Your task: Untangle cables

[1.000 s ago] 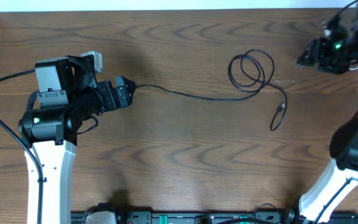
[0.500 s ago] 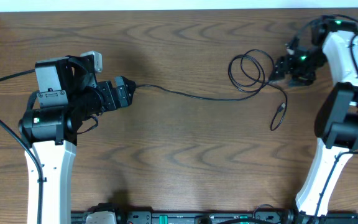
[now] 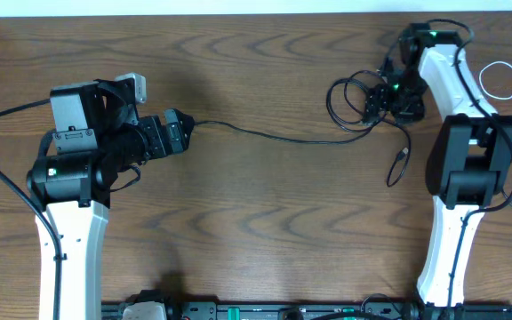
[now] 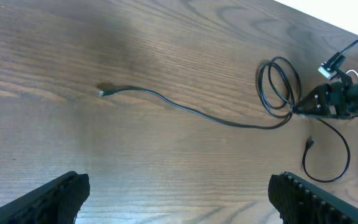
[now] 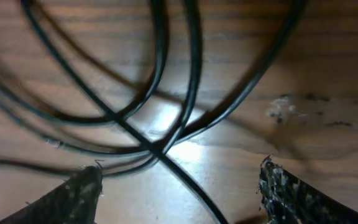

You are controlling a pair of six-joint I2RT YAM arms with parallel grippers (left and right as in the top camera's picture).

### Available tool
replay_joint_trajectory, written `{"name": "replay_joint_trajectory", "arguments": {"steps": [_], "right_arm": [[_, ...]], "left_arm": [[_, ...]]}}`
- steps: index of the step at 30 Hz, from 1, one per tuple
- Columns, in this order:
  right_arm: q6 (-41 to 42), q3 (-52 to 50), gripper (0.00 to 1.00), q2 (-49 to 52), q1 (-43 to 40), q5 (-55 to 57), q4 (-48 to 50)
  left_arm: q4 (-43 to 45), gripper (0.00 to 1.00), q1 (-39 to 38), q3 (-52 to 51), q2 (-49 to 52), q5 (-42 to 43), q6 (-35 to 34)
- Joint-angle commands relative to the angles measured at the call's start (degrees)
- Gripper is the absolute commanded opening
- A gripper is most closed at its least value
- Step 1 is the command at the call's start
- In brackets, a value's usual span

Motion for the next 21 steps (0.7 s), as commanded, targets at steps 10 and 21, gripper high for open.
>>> {"name": "replay_joint_trajectory", "arguments": {"steps": [10,21], "right_arm": [[15.21,-0.44,0.77,0.35,5.42,9.29,6.67],[17.44,-0.83,0.75,0.35,6.8,9.53,7.74]], "left_arm": [[-0.15,0.98,0.2,1.25,0.2,-0.33,-0.28],[-0.15,0.98,0.2,1.25,0.2,-0.33,-0.26]]}}
